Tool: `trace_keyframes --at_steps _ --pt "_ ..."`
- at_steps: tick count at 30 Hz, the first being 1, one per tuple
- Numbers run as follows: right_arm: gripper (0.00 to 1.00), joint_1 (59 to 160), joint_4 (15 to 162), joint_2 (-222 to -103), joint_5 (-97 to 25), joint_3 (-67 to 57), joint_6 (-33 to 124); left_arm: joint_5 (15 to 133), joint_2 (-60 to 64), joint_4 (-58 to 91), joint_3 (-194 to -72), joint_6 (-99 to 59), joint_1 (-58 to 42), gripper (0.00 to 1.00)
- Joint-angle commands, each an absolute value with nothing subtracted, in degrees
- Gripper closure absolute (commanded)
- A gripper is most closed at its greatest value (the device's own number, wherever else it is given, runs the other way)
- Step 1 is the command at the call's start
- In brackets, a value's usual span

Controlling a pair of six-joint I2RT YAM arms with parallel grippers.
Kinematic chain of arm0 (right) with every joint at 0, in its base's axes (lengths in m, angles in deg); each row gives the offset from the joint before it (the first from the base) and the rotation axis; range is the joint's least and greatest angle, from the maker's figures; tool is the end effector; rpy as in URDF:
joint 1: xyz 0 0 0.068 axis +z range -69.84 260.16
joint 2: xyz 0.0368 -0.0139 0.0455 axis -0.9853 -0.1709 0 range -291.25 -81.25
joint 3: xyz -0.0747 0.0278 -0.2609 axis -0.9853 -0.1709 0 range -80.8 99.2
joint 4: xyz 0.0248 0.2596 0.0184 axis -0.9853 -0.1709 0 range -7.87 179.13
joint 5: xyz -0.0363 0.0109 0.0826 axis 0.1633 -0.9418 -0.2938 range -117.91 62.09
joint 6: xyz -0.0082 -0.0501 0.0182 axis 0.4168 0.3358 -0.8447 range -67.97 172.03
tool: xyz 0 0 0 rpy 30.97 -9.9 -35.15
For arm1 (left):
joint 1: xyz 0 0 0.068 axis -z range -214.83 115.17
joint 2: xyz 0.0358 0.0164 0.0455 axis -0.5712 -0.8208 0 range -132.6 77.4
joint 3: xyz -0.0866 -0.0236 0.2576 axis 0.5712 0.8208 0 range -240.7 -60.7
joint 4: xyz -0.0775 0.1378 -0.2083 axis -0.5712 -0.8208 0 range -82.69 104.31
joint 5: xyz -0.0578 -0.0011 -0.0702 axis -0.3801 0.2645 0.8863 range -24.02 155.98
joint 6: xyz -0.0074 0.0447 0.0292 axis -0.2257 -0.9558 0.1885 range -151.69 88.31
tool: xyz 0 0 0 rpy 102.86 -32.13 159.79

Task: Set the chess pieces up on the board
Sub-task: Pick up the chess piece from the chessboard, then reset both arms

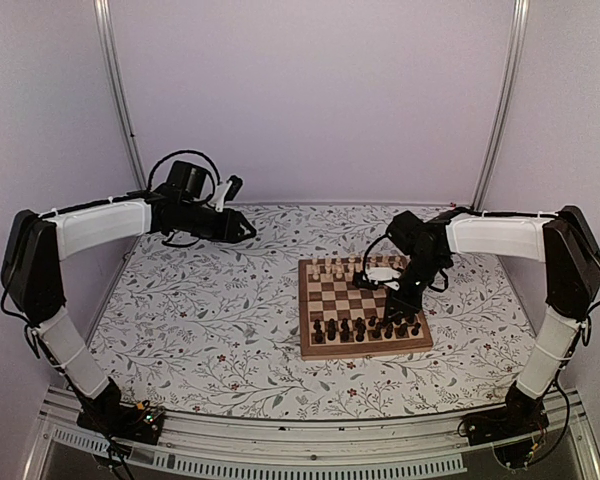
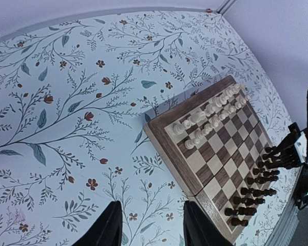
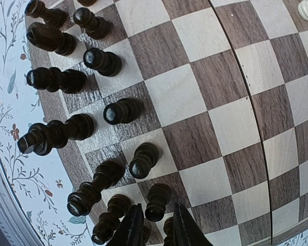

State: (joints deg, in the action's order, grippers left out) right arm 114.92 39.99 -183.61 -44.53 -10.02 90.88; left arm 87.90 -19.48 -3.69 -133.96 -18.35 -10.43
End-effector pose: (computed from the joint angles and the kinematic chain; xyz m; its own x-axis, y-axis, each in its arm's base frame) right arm 0.2686 0.1988 0.1875 -0.2650 -0.9155 -0.3025 -0.9636 0.2397 0.1187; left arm 0.3407 -0.1692 0.2613 -0.7357 0.0986 -0.6701 0.4805 0.7732 -0.4138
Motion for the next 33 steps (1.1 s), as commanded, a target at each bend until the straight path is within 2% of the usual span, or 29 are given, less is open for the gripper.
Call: trace_keyframes --at_steps 1,6,9,13,18,19,20,21,26,27,28,29,33 --pt "0.75 114.86 38.31 -181.70 -43.85 -8.55 91.10 88.57 -20.65 -4.32 -135.63 -18.92 -10.62 0.57" --pt "0.64 110.85 36.03 -178.82 -43.88 -1.65 91.75 90.08 -20.48 -4.12 -136.23 -19.58 -10.45 0.59" --pt "0.56 105.68 37.16 -176.11 -44.07 0.81 92.65 87.00 -19.68 -6.05 -137.84 -21.34 -9.68 0.60" --pt "0.49 98.87 41.48 -172.55 -45.84 0.90 93.63 76.33 -17.65 -9.72 -141.39 -25.19 -6.22 0.59" --pt "0.39 89.71 53.29 -166.63 -48.45 -1.71 87.47 61.42 -15.54 -12.38 -147.70 -31.04 -1.14 0.53" --pt "0.33 88.38 56.85 -165.35 -47.07 -3.06 86.09 60.10 -15.46 -12.79 -149.11 -31.53 -0.64 0.52" --pt "0.23 87.43 60.55 -162.95 -45.20 -4.78 84.16 59.20 -15.30 -12.81 -150.73 -31.60 -0.28 0.50" --pt "0.04 86.66 65.38 -160.87 -43.39 -6.36 82.67 58.58 -15.17 -12.81 -151.52 -32.78 -0.05 0.49" --pt "0.01 85.50 75.25 -154.54 -34.61 -12.52 74.52 52.55 -12.33 -8.47 -149.99 -33.58 -0.03 0.37" --pt "0.01 85.51 75.96 -153.92 -33.97 -13.39 73.68 51.44 -10.78 -6.18 -148.33 -33.32 -0.03 0.26" --pt "0.01 85.44 76.45 -153.51 -33.51 -14.41 72.59 51.15 -8.91 -3.06 -145.83 -33.22 -0.10 0.04" --pt "0.01 85.49 77.01 -153.24 -33.00 -15.14 71.89 51.61 -6.63 0.13 -143.03 -33.51 -0.11 0.01" --pt "0.01 85.41 82.67 -149.96 -32.14 -20.80 66.32 51.48 0.61 16.96 -130.42 -34.19 -0.18 0.01"
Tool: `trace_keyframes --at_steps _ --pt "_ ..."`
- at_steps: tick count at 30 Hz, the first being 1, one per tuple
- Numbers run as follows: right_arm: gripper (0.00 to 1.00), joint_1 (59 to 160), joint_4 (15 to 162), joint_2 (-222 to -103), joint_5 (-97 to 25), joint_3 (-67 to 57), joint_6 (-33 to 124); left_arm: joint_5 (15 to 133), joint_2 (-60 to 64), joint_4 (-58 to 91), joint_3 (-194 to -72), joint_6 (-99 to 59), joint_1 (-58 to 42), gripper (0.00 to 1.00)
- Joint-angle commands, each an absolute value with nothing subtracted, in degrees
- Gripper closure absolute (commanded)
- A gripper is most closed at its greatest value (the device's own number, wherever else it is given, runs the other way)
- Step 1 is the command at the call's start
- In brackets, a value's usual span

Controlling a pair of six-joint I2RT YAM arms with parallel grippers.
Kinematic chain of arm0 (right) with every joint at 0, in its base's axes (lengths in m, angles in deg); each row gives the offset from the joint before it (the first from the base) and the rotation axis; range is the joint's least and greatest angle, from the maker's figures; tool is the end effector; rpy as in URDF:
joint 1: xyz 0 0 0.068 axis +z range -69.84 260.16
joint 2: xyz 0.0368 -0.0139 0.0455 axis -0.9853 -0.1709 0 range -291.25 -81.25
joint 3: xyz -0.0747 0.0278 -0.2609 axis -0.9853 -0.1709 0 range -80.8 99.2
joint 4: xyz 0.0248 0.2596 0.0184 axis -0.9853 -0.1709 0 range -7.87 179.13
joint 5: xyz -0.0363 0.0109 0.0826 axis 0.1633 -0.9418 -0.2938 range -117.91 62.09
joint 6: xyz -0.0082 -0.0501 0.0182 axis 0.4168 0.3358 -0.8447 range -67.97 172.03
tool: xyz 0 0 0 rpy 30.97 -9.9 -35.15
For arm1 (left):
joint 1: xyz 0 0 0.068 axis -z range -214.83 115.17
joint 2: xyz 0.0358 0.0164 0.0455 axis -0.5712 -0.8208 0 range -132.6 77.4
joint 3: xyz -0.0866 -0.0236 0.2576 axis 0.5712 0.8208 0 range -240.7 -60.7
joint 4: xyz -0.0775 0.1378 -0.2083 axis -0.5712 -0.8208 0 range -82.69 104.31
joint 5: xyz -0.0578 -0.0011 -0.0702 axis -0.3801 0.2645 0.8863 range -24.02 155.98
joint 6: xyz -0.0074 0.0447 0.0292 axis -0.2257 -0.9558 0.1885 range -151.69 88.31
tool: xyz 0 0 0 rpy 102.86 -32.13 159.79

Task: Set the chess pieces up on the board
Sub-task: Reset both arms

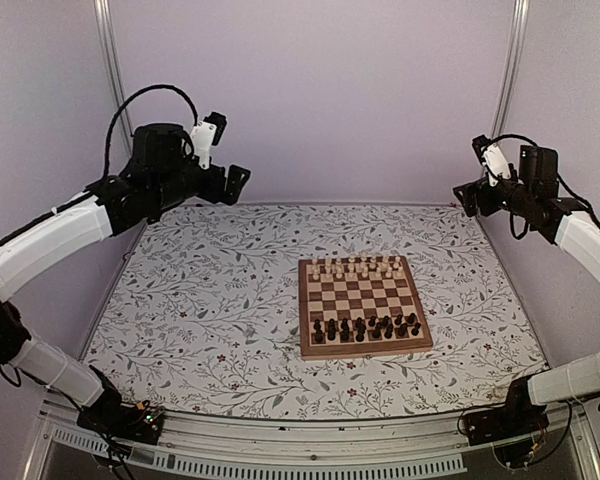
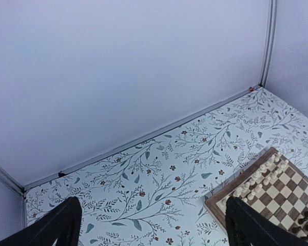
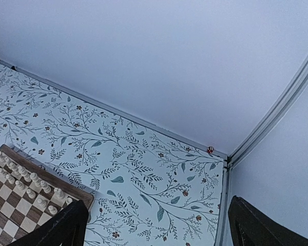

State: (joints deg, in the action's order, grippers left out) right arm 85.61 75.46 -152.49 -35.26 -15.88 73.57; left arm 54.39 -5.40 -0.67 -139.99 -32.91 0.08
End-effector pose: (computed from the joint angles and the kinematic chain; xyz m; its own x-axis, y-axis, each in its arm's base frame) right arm 0.2861 0.0318 0.3587 -0.2382 -0.3885 -0.8901 -0.3239 0.8958 -0.3043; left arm 0.2816 -0.1878 0.3858 -0.2515 0.2008 -0.9468 0.4098 0.9083 0.0838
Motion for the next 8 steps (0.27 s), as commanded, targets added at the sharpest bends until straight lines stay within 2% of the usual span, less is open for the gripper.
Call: trace_keyframes --at_steps 1,3,8 --pt "0.01 85.33 85.74 -149.14 -30.79 -22.70 65.22 49.47 1.81 20.64 -125.85 -33.87 -0.17 0.01" --pt "0.01 85.00 89.38 -147.40 -29.91 -26.85 63.40 43.27 2.68 25.52 -120.46 -32.04 -0.39 0.01" --pt "0.01 84.39 96.28 -146.06 -31.53 -34.40 64.11 41.42 -0.60 22.10 -117.68 -31.87 -1.08 0.01"
